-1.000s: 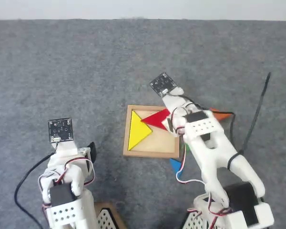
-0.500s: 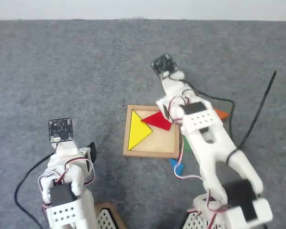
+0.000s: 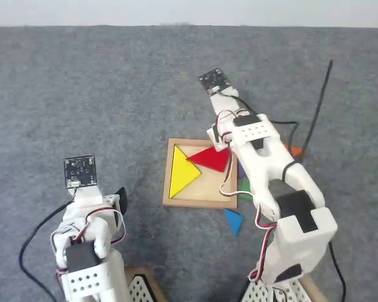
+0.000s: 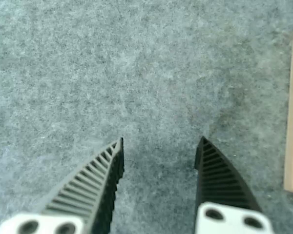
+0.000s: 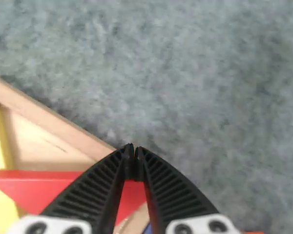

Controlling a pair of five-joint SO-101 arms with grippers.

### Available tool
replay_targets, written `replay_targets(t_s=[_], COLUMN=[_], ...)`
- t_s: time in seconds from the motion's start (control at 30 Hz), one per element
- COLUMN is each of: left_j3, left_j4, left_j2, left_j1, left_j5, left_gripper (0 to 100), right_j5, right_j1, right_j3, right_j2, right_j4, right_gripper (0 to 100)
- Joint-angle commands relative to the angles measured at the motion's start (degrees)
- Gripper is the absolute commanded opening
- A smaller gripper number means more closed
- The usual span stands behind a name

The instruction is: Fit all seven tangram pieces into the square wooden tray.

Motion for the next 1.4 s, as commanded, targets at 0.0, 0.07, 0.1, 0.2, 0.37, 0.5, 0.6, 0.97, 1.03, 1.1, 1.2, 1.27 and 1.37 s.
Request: replay_targets(t_s=[0.0,0.07,0.1,0.2,0.37,0.5,0.6,0.97,1.03,1.1,1.2,1.27,1.37], left_j3=[-0.57,-0.57,-0.57,-0.57,-0.57,-0.57,-0.57,-0.57,-0.57,-0.57,-0.57,-0.57,-0.57], left_j4=[0.26,0.26,0.26,0.26,0.26,0.26,0.26,0.26,0.26,0.26,0.26,0.26,0.26], left_j2=[-1.05,-1.05,-1.05,-1.05,-1.05,-1.05,-1.05,-1.05,-1.05,-1.05,-1.05,-1.05,-1.05], left_j1=[-0.26,-0.26,-0.26,-0.26,-0.26,-0.26,-0.26,-0.26,-0.26,-0.26,-0.26,-0.26,-0.26], left_j5=[-0.26,-0.26,-0.26,-0.26,-0.26,-0.26,-0.26,-0.26,-0.26,-0.26,-0.26,-0.26,-0.26], left_gripper=[23,23,23,23,23,23,23,23,23,23,23,23,23], right_j5=[-0.53,-0.35,-0.26,-0.26,-0.79,-2.90,-2.90,2.46,2.55,2.55,2.55,2.46,2.20], right_j1=[2.07,2.15,2.07,1.80,2.15,2.24,2.07,1.89,1.80,1.80,1.80,1.80,1.80], right_j3=[1.58,3.34,4.31,7.12,8.09,12.13,18.02,30.51,29.45,28.13,25.85,24.18,21.01], right_j2=[-3.91,-5.14,-5.76,-7.08,-10.95,-19.56,-29.41,-30.99,-28.70,-26.24,-22.20,-19.82,-17.01], right_j4=[0.48,0.48,0.48,0.04,0.48,0.22,0.48,2.77,2.33,1.98,1.98,1.98,1.98], right_gripper=[0.8,0.8,0.8,0.8,0.8,0.8,0.8,0.8,0.8,0.8,0.8,0.8,0.8])
